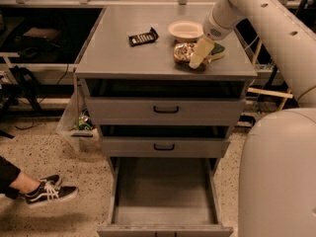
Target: Pick orange can from bottom drawer and place on counter
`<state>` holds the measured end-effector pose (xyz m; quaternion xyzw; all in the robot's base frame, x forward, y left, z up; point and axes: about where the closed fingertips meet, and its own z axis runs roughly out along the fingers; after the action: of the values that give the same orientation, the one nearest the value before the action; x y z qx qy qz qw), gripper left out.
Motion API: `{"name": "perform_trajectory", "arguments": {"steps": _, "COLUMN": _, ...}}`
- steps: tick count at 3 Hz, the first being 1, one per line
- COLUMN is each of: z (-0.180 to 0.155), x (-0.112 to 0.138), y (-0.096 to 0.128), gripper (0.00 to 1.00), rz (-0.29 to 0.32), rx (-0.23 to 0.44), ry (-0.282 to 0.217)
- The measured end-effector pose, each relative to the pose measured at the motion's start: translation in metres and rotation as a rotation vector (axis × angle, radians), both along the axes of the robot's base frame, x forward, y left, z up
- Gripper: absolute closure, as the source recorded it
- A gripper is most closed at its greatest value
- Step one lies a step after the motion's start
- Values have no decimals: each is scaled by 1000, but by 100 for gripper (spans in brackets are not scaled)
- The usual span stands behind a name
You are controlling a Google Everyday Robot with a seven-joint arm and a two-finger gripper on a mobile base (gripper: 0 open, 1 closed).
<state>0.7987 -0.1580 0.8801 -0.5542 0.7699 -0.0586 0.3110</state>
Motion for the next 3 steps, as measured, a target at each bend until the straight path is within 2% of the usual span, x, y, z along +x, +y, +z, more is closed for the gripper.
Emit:
{"name": "perform_trajectory", "arguments": {"steps": 1, "z": 34, "x": -8, "y": -11, "gripper": 0, "rz": -17, "rx": -57, "ry": -26}}
{"name": "perform_trajectory", "arguments": {"steps": 2, "z": 113, "x": -48, "y": -66, "gripper": 0, "rz": -151, "rx": -137, "ry": -62}}
{"name": "perform_trajectory", "arguments": {"steps": 3, "z": 214, "x": -123, "y": -134, "gripper": 0, "rz": -329, "rx": -172, "ry": -147}}
